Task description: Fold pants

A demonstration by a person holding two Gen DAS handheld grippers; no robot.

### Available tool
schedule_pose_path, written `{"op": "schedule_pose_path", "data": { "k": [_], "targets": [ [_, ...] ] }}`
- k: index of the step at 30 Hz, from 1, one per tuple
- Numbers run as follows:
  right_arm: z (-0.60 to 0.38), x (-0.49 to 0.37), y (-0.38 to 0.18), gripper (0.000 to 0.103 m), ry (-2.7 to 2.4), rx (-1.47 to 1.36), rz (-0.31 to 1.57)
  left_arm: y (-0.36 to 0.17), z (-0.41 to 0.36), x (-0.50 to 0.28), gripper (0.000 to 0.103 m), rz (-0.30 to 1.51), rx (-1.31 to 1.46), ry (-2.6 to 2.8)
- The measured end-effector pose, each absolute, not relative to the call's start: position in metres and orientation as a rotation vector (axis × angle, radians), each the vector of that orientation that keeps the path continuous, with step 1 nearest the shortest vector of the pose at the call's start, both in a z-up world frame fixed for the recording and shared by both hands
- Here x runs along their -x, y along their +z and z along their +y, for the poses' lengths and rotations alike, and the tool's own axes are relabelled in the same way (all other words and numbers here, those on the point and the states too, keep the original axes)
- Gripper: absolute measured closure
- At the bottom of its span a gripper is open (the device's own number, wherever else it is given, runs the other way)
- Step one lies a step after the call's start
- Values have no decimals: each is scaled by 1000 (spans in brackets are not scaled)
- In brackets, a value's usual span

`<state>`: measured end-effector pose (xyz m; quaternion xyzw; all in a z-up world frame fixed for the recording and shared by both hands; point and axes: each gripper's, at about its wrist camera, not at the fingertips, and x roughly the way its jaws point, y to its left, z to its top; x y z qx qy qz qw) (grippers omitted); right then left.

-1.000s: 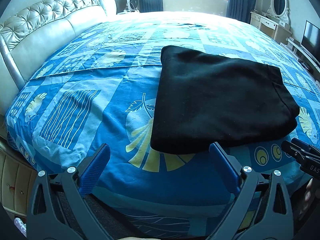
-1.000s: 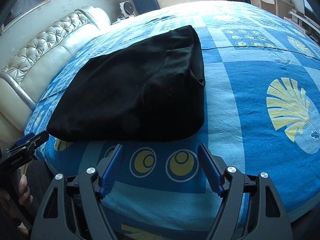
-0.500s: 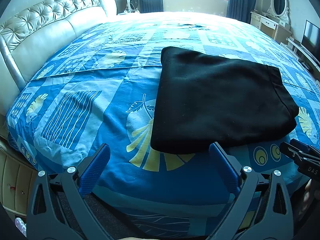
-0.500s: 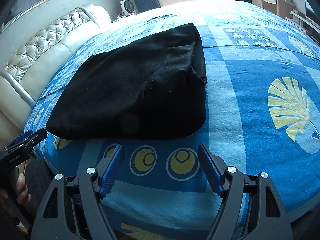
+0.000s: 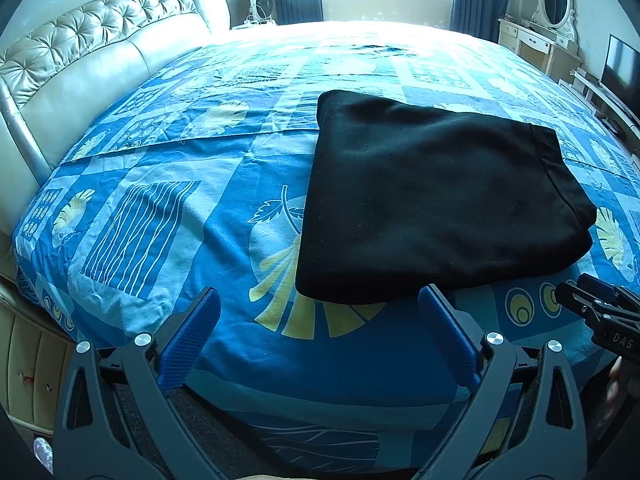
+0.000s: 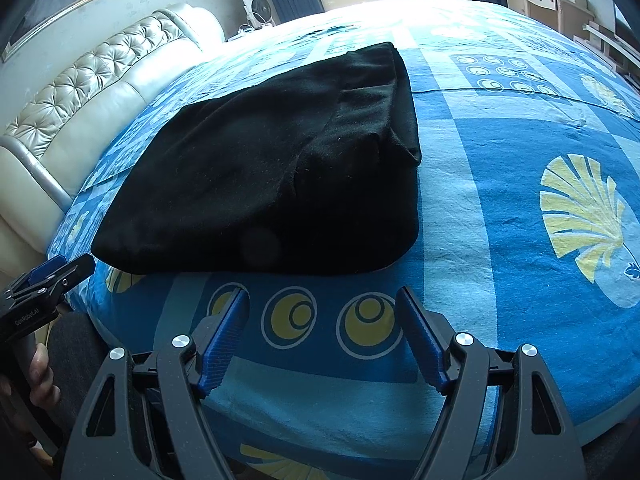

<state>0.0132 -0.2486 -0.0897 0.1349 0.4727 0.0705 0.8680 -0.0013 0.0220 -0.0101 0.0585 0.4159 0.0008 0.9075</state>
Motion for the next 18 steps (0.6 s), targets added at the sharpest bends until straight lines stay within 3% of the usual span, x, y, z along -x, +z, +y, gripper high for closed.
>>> {"op": "schedule_pose_path", "data": {
  "k": [6, 12, 18],
  "targets": [
    [-248, -13, -89, 27, 148, -282, 988, -10, 22, -5, 2, 900, -109, 14],
    [-246, -13, -83, 27, 175, -310, 987, 19, 34, -18, 2, 775, -41, -51],
    [-257, -40, -32, 22, 196, -277, 855, 18, 96, -123, 2, 692, -97, 114]
  ]
}}
